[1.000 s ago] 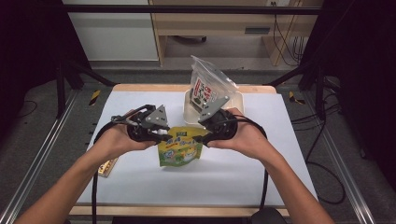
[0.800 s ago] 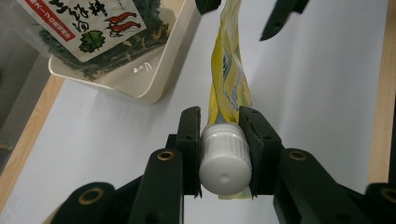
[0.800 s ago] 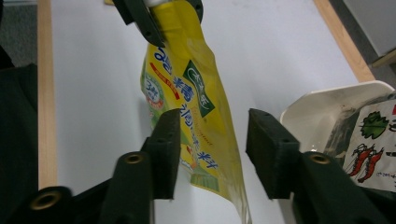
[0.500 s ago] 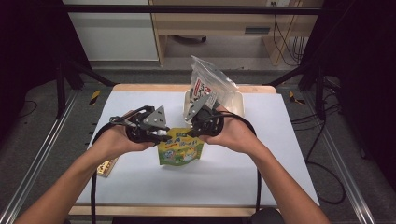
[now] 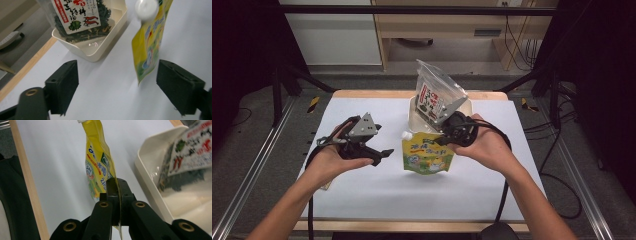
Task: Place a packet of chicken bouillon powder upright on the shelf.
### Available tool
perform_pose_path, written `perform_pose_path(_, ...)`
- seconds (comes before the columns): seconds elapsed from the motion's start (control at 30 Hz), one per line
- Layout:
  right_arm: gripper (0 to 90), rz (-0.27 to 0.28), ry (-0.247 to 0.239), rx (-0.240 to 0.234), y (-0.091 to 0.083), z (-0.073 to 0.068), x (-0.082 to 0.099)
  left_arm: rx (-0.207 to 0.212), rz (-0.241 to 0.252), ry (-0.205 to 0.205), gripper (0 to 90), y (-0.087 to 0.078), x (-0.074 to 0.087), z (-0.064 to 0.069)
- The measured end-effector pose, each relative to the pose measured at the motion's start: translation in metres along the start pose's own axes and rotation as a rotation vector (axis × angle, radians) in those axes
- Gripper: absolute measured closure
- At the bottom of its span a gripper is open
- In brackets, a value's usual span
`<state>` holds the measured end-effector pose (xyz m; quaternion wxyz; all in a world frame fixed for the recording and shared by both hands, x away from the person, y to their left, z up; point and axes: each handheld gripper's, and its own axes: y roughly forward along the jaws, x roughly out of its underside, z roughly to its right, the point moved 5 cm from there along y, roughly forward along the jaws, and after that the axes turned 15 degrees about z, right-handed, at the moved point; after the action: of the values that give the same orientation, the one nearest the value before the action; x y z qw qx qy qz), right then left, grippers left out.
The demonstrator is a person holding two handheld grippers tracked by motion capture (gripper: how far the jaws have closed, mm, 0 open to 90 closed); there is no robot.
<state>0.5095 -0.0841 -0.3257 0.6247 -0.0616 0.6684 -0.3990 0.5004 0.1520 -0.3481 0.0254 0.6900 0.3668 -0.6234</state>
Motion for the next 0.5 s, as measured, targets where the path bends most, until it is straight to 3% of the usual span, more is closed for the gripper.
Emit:
perform_pose_path(0.13, 90.0, -0.002, 0.027, 0.023, -0.011, 0.006, 0.012, -0.033, -0.019, -0.015, 12.0, 0.004, 0.012, 0.005)
perform_pose_path(0.33, 90.0, 0.004, 0.093, 0.080, -0.031, 0.019, 0.030, -0.091, -0.043, -0.098, 9.0, 0.014, 0.038, 0.016)
perform_pose_path(0.43, 90.0, 0.003, 0.113, 0.102, -0.039, 0.023, 0.034, -0.104, -0.041, -0.112, 8.7, 0.016, 0.045, 0.017)
perform_pose_path(0.5, 90.0, -0.008, 0.132, 0.123, -0.044, 0.026, 0.037, -0.137, -0.033, -0.117, 8.8, 0.019, 0.054, 0.016)
